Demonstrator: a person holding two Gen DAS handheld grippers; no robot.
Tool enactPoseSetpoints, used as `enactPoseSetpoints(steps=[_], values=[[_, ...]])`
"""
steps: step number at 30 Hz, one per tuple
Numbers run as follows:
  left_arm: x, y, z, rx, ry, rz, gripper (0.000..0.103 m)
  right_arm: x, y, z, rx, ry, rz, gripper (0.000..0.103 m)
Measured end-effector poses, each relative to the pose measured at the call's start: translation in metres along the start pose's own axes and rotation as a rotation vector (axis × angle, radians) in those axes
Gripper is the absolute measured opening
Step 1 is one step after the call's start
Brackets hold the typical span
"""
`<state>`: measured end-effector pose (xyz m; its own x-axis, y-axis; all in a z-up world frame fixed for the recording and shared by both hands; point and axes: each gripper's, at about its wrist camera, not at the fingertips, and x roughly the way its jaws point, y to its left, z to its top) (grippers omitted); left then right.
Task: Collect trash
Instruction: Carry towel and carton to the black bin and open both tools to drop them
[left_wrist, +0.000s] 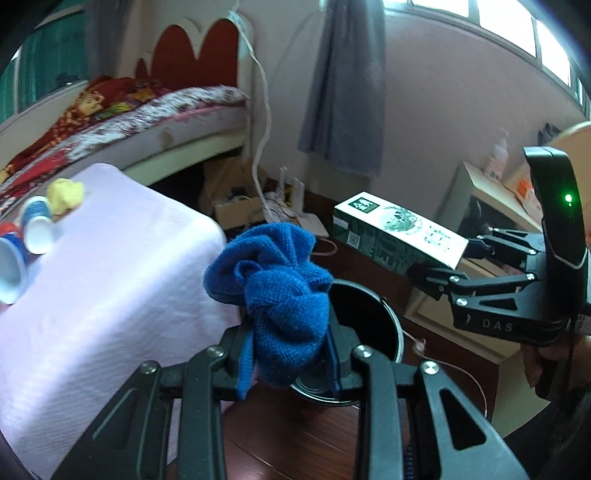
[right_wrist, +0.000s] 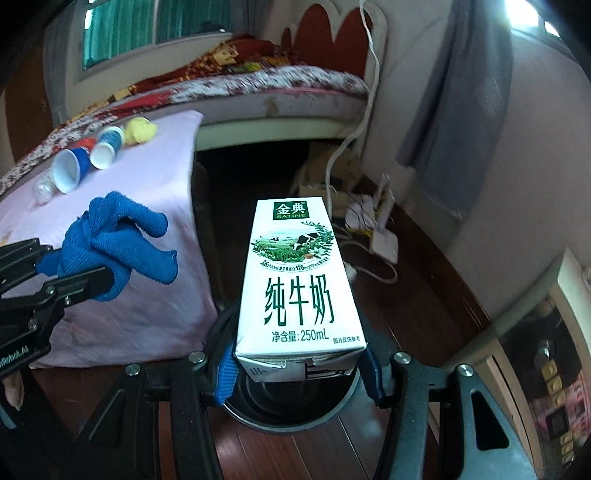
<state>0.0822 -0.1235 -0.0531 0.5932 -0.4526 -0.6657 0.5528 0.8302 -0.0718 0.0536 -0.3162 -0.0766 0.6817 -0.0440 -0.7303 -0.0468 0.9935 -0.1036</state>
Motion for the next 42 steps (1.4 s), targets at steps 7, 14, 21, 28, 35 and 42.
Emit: enactPoseSetpoints(steps=[7,14,21,28,35,42], values=[[0.040,-0.022,-0.005,0.033,0.090,-0.070,0.033,0.021,-0.028,-0.027,0.026,0.090,0.006,0.057],[0.082,-0.023,-0.016,0.024,0.208,-0.134,0.033,0.056,-0.030,-0.039,-0.034,0.171,0.030,0.057],[0.108,-0.020,-0.024,0.025,0.288,-0.194,0.040,0.087,-0.014,-0.041,-0.122,0.211,0.068,0.058],[0.101,-0.002,-0.025,-0.042,0.247,-0.105,0.096,0.108,-0.026,-0.043,-0.130,0.263,-0.014,0.103],[0.089,0.010,-0.035,-0.088,0.250,0.004,0.102,0.101,-0.043,-0.036,-0.003,0.293,-0.024,0.103],[0.071,0.009,-0.034,-0.099,0.243,0.052,0.102,0.081,-0.049,-0.028,0.069,0.251,-0.012,0.103]])
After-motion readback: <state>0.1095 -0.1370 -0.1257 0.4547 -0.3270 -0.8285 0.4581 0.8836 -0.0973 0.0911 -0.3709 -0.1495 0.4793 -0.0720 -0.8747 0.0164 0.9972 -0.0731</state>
